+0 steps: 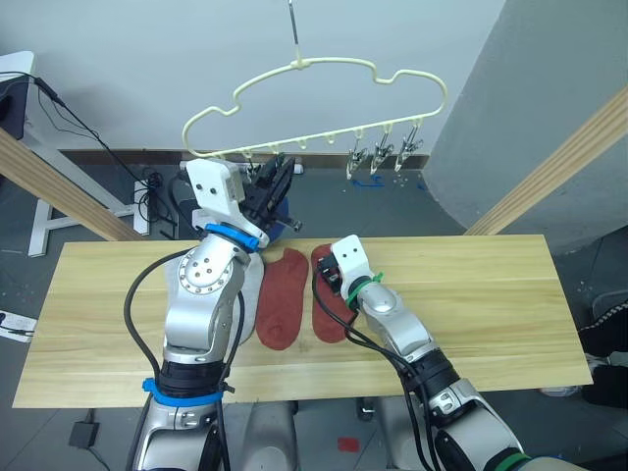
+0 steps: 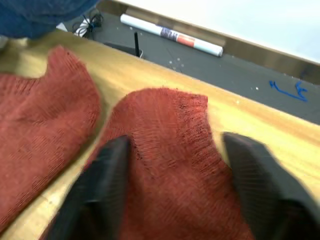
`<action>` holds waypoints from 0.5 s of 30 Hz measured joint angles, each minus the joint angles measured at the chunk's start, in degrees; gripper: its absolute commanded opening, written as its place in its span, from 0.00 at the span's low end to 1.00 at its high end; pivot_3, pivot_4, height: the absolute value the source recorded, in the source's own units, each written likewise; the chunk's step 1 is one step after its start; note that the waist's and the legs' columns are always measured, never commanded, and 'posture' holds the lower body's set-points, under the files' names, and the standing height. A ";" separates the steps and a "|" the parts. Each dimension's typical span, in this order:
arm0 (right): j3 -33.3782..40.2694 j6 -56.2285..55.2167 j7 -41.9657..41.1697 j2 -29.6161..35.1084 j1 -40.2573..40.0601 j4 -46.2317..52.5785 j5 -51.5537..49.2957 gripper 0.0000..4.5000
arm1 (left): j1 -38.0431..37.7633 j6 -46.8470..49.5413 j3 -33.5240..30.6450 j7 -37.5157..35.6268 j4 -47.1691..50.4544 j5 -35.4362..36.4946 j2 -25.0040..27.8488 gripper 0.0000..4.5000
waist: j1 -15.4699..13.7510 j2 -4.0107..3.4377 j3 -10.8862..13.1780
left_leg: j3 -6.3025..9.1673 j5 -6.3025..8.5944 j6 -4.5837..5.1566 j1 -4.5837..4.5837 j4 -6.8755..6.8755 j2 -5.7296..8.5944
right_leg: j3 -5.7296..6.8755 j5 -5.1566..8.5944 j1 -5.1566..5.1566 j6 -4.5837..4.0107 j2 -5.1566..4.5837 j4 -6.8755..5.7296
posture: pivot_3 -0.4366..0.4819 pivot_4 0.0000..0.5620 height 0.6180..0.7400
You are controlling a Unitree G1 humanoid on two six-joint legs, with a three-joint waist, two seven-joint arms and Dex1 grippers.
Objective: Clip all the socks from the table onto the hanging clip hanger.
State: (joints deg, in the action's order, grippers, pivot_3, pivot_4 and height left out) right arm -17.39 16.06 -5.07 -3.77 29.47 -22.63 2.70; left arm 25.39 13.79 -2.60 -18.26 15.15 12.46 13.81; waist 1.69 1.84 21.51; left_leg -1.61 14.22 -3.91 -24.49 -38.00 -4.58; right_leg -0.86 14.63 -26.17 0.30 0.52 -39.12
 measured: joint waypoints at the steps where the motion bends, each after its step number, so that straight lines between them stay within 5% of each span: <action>1: -0.01 -0.51 -0.21 0.00 -0.10 -0.15 0.35 0.36 | 0.02 0.65 -0.28 -0.13 0.07 0.59 0.18 0.05 | -0.01 0.00 0.00 | 0.00 0.00 0.00 0.00 0.00 0.00 | 0.00 0.00 0.00 0.01 0.00 -0.01 | 0.44 0.74 0.68; 6: -0.38 -2.08 -1.75 -0.37 -1.72 0.43 0.88 0.00 | 0.11 5.58 -1.26 -2.43 1.69 5.31 1.81 0.05 | -0.01 0.00 0.00 | 0.01 -0.01 -0.02 0.01 0.00 0.00 | -0.01 0.01 0.01 0.02 0.00 -0.02 | 0.44 0.74 0.68; 15: -4.03 -3.66 -8.38 4.93 -2.98 13.74 4.25 0.00 | 2.42 18.30 -6.62 -6.49 2.99 18.99 6.19 0.05 | 0.07 -0.04 0.04 | 0.03 -0.04 -0.07 0.01 0.00 -0.01 | 0.00 0.06 -0.01 0.10 0.05 -0.02 | 0.43 0.74 0.68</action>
State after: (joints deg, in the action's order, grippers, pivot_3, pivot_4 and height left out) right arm -21.42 12.40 -13.45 1.16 26.50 -8.89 6.96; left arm 27.81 32.10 -9.22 -24.75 18.14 31.45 20.00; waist 1.76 1.80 21.55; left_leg -1.58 14.18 -3.98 -24.48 -38.01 -4.59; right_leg -0.87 14.69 -26.18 0.40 0.57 -39.14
